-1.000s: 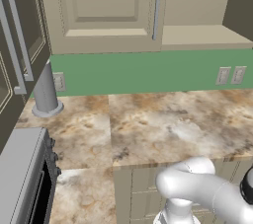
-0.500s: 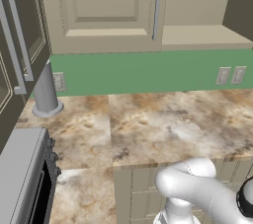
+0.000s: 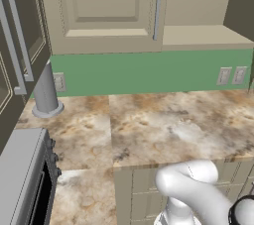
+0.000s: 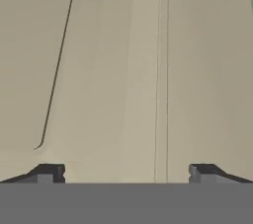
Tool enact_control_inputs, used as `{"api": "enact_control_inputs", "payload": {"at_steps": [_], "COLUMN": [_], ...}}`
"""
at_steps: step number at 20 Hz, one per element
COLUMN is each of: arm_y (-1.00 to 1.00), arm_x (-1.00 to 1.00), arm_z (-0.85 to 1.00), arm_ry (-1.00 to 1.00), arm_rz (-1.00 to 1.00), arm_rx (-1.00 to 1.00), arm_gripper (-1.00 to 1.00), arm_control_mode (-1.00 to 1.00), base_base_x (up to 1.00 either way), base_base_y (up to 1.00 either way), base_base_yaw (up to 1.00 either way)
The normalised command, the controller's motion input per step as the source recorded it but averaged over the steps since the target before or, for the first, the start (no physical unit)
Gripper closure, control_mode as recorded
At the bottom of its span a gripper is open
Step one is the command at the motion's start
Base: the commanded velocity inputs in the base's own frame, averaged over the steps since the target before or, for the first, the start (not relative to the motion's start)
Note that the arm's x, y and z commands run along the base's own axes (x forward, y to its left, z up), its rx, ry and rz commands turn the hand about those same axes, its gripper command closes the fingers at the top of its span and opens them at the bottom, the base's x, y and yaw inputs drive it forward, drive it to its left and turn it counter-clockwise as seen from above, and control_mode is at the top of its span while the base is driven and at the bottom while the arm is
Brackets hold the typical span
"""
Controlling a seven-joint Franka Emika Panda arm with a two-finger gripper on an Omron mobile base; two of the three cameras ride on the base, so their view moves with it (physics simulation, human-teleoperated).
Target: Open the cabinet. Pick the soap dispenser and place it next to the sink. Then close the cabinet.
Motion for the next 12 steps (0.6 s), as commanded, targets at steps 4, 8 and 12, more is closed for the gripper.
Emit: {"api": "enact_control_inputs", "payload": {"at_steps": [4, 8, 12], "arm_y": [0.48, 0.43, 0.37], "arm_x": [0.64, 0.64, 0.67], "arm_z": [0.0, 0.0, 0.0], "arm_ry": [-0.07, -0.05, -0.04], "arm_rz": [0.06, 0.06, 0.06], "arm_rx": [0.03, 0.06, 0.08], "arm_gripper": [-1.0, -1.0, -1.0], "arm_control_mode": [-1.0, -1.0, -1.0], "base_base_x": [0.0, 0.0, 0.0], "base_base_y": [0.0, 0.0, 0.0], "base_base_yaw": [0.0, 0.0, 0.0]}}
